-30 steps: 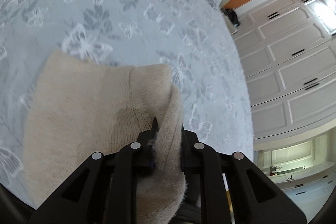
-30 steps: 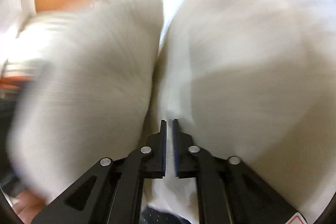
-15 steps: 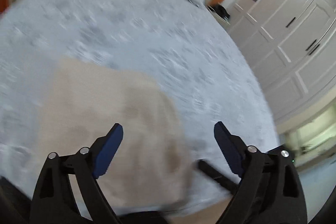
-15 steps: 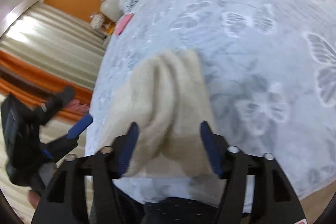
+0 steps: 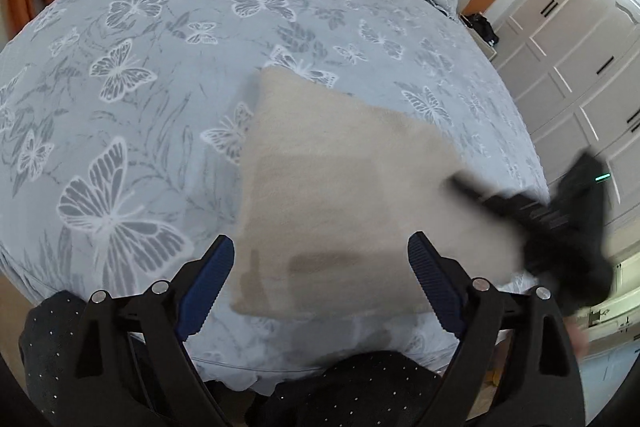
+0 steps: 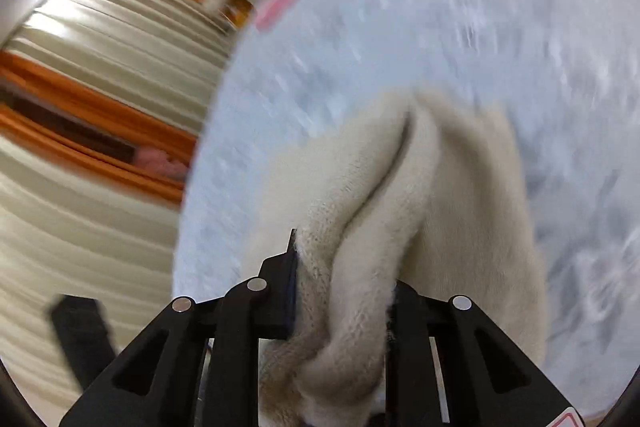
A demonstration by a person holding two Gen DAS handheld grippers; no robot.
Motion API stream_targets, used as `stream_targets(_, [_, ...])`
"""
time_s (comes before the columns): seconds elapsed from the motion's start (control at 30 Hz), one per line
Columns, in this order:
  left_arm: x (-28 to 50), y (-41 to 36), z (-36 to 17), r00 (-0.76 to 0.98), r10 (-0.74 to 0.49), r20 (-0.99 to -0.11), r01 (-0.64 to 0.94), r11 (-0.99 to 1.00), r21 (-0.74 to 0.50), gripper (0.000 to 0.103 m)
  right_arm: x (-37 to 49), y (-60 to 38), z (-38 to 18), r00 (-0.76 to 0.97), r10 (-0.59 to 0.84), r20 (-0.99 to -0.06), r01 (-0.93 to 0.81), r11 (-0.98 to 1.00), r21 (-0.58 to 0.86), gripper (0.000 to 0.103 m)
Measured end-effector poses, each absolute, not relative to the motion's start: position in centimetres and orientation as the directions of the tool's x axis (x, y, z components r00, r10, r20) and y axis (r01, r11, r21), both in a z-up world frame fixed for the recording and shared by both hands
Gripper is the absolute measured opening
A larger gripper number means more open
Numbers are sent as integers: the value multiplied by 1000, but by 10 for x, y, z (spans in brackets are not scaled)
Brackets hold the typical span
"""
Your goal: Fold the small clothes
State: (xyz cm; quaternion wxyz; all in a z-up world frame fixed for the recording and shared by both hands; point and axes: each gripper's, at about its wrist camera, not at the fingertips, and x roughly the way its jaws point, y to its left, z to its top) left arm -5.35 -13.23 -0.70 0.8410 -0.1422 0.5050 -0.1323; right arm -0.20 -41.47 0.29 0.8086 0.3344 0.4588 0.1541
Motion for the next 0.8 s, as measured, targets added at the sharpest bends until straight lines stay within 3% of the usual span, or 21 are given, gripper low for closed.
stream_targets(0.07, [-54,-134,-11,449,-359,-818,93,930,-356,87,-11,-432,10,576,521,-630,43,750,660,19])
stream_targets(0.17, [-51,-141,-26,428,-341,-837,110,939,-326,87,-8,-454,-56,430,420,-799,166,833,527,22])
stream_targets(0.2, [-50,-144,-32,420,-336,-843,114,941,-318,87,-8,-459,-78,391,431,-813,200,822,533,22])
stream_targets(0.27, [-47,-151,-45,404,-314,-859,115,949,-293,87,-18,-468,-69,463,462,-756,196,779,596,24])
stream_targets(0.3, [-47,-153,-49,405,-298,-864,110,954,-277,87,-24,-470,-57,491,443,-750,190,785,589,29])
stream_targets(0.4, [-47,-151,-53,419,-278,-864,99,960,-261,88,-47,-469,-22,561,364,-744,175,826,536,31])
stream_targets(0.43, [-47,-150,-53,419,-281,-864,102,960,-262,88,-53,-468,-17,564,366,-740,170,825,539,34])
stream_targets(0.5, [-52,-148,-50,411,-316,-855,146,949,-281,88,-68,-468,-15,553,378,-742,172,820,546,55])
stream_targets(0.67, [-82,-150,-54,385,-347,-855,325,918,-227,91,-74,-463,-42,499,388,-775,218,809,545,65])
stream_targets(0.8, [-84,-162,-75,407,-269,-873,351,928,-123,90,-69,-460,-69,470,401,-787,279,778,563,75])
